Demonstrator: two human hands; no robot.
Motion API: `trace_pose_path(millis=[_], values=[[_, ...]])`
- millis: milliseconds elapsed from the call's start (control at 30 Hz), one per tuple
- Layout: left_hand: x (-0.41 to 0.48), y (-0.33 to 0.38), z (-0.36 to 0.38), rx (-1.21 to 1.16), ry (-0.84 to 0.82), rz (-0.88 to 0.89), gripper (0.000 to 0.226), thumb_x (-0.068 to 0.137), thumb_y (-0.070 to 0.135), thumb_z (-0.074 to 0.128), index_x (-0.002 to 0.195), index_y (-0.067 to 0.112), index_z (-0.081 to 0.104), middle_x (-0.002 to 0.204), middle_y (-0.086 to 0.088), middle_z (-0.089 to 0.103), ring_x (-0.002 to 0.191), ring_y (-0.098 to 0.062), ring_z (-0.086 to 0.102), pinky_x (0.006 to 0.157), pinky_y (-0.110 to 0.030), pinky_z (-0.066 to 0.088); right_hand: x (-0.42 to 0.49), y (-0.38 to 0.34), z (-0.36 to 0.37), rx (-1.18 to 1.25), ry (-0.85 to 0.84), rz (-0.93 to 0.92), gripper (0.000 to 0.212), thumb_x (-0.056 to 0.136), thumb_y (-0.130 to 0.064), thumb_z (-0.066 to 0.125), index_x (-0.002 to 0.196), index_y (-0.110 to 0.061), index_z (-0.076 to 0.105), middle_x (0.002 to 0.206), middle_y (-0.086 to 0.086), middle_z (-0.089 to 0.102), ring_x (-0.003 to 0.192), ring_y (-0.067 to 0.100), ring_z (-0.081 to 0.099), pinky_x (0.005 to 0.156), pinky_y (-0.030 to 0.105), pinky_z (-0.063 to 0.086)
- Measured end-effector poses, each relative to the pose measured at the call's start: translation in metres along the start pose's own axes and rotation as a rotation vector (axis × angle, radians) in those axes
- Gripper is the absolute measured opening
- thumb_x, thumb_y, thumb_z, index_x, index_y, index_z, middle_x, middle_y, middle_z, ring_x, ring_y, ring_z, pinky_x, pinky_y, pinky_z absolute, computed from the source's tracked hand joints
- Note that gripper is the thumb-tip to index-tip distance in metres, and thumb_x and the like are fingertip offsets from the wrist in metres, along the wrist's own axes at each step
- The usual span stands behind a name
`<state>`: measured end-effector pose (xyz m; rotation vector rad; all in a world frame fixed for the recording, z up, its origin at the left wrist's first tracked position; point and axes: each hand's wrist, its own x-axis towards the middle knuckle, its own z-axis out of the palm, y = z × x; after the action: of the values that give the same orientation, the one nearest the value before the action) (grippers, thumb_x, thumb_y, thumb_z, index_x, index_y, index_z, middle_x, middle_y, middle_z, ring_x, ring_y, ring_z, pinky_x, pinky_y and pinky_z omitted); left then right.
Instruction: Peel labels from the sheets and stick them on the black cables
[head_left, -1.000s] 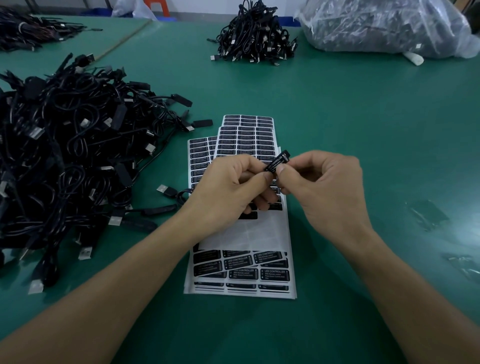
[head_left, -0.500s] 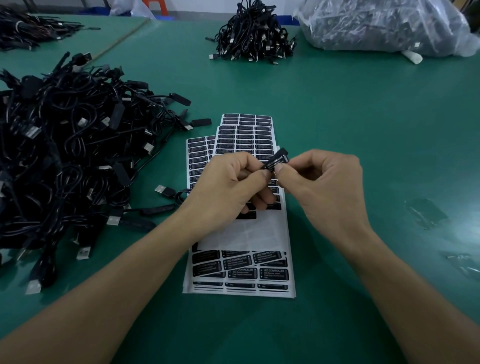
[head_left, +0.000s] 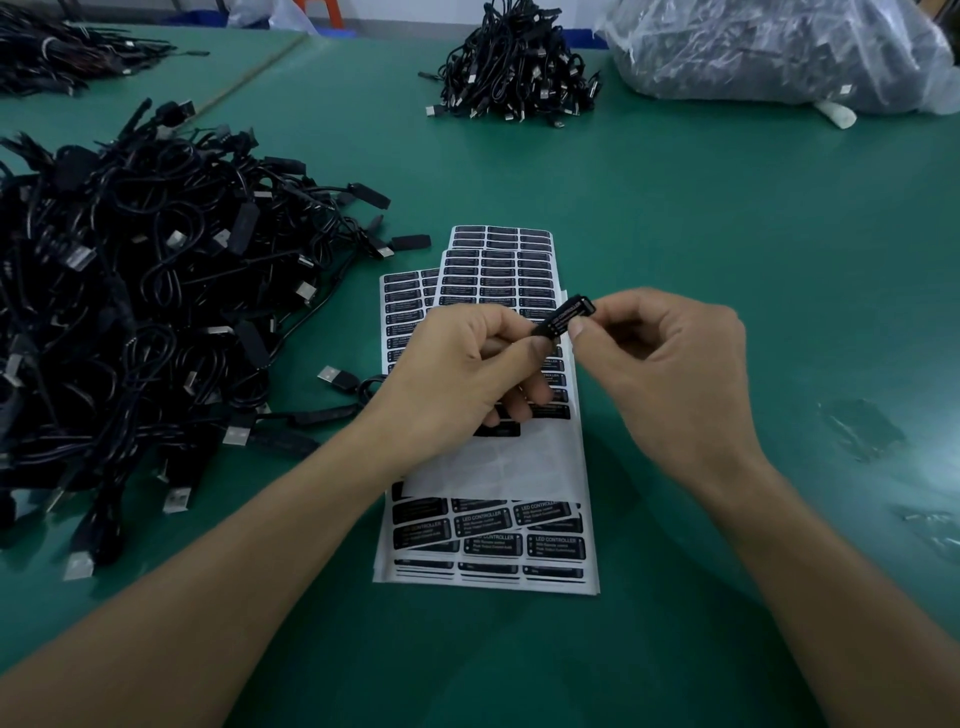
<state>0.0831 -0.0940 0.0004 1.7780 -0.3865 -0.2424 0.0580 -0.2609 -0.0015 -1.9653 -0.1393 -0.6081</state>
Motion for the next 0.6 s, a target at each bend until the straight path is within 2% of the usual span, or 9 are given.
trace_pose_path(millis=[133,367,600], values=[[0.0000,0.0001,-0.0003,0.002,-0.011,0.003,0.014,0.099,0.017,0.060,0.087,0.017,0.066,0.067,0.001,0.073,0.052,-0.008,0.063,0.043,-0.016,0.043,0.0020,0.0025,-0.0018,-0.005,-0.018,0.024,0.017,0.085,-0.016,0.071,0.071,-0.024,0.070,0.072,-0.008,0.071,0.058,0.000,0.057,0.058,0.020,0.051],[-0.0004,-0.0003,-0.0006,0.015,-0.012,0.010,0.013,0.100,0.017,0.061,0.088,0.017,0.067,0.071,-0.002,0.074,0.054,-0.009,0.064,0.044,-0.016,0.044,0.0021,0.0042,-0.0007,0.028,-0.086,0.062,0.013,0.085,-0.022,0.070,0.072,-0.022,0.072,0.067,-0.009,0.070,0.057,-0.001,0.056,0.058,0.016,0.048],[-0.0001,0.0008,0.0005,0.028,-0.001,0.003,0.014,0.100,0.016,0.061,0.087,0.017,0.067,0.074,-0.006,0.075,0.054,-0.009,0.065,0.044,-0.017,0.044,0.0018,0.0045,0.0001,0.025,-0.067,0.058,0.015,0.085,-0.021,0.070,0.071,-0.023,0.071,0.065,-0.013,0.069,0.055,-0.001,0.056,0.058,0.015,0.046]])
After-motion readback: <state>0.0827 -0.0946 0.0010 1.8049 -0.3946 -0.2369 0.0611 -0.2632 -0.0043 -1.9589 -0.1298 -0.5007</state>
